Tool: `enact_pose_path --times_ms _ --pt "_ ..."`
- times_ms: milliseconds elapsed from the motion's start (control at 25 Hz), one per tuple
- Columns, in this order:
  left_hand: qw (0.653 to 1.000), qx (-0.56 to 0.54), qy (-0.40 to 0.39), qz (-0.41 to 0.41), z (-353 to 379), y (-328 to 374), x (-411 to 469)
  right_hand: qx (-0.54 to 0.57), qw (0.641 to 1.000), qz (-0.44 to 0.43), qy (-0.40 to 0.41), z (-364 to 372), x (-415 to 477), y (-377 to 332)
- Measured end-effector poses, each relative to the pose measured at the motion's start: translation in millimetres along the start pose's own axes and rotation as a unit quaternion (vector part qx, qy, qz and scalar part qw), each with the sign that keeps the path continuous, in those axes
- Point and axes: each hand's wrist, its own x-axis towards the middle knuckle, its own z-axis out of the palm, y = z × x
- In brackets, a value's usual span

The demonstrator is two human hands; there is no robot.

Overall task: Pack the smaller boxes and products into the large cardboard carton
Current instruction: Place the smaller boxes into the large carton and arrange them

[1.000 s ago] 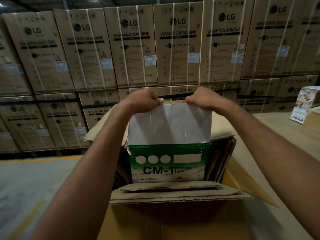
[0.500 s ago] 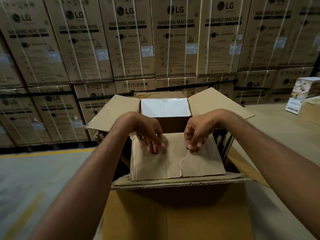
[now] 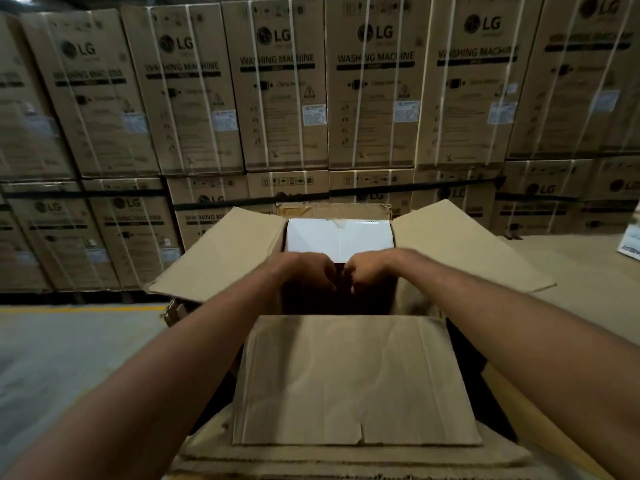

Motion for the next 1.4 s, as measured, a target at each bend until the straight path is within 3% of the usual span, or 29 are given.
enact_pose_path --times_ms 160,280,480,640,840,1040,1400 --pt "0.993 0.062 -0.058 -0.075 15 -30 48 -0.045 0.992 0.054 -0.107 18 52 21" --pt "0.992 0.079 -0.04 -0.09 8 -48 62 -0.072 0.994 0.078 -0.014 20 67 32" --pt "0.992 0.041 0.103 -0.062 -49 -56 70 -0.116 0.973 0.059 0.191 -24 65 48" --pt "0.982 0.034 0.171 -0.065 -80 -62 95 -0.102 0.961 0.083 0.243 -48 97 59" --pt "0.978 0.071 0.172 -0.09 -70 -96 138 -0.035 0.974 0.098 0.203 -56 142 78" --pt "0.974 0.111 0.182 -0.073 -50 -117 151 -0.107 0.968 0.091 0.21 -34 161 87" --pt "0.976 0.073 0.2 -0.052 -51 -93 115 -0.052 0.975 0.1 0.194 -34 113 82"
